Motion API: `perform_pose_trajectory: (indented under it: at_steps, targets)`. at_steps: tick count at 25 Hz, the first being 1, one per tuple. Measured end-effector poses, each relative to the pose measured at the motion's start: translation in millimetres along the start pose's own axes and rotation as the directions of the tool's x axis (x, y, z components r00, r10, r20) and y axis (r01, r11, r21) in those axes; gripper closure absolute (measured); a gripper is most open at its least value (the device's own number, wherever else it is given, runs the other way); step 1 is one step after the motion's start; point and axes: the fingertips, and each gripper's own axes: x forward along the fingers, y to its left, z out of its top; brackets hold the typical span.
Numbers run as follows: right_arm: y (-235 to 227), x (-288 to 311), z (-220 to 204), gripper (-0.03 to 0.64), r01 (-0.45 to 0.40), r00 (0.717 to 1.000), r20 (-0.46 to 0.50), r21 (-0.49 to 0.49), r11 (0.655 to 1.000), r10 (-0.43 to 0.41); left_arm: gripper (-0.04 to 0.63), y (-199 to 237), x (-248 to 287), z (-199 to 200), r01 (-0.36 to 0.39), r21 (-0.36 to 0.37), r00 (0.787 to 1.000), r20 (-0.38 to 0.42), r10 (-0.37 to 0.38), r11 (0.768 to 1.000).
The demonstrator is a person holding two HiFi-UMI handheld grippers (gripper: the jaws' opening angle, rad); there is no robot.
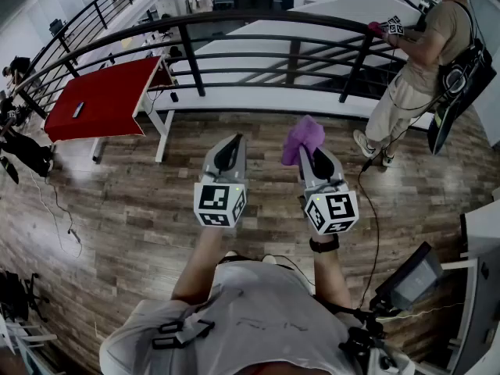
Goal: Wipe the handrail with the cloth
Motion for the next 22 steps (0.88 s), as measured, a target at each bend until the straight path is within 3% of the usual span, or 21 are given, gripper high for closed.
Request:
perform_pose_trajectory:
  at_steps: [5, 10, 18, 22]
  targets:
    - [-24.7, -3.3, -8.3, 0.555, 0.007, 1.000, -0.007, 0.013, 1.000, -0.007, 0.594, -22.3, 14.1, -13.8, 0.007, -0.008, 1.000, -0.027, -0.007, 1.000]
    - [-25.5, 14.9, -18.8, 0.555, 0.006, 0.999, -0.045, 0.039, 0.999, -0.005, 0.595, -12.9, 26.3, -27.5, 0.011, -0.014, 0.998, -0.056, -0.011, 1.000]
    - [-27.9, 95.4, -52.8, 0.557, 0.054, 0.992, -0.119, 0.065, 0.996, -0.046, 0.595, 51.1, 79.5, -55.4, 0.022, -0.036, 0.995, -0.092, -0.025, 0.999]
    - [-21.7, 154.6, -41.0, 0.558, 0.092, 0.992, -0.093, 0.042, 0.995, -0.088, 0.595, 101.7, 108.0, -46.1, 0.029, -0.032, 0.997, -0.066, -0.031, 0.999]
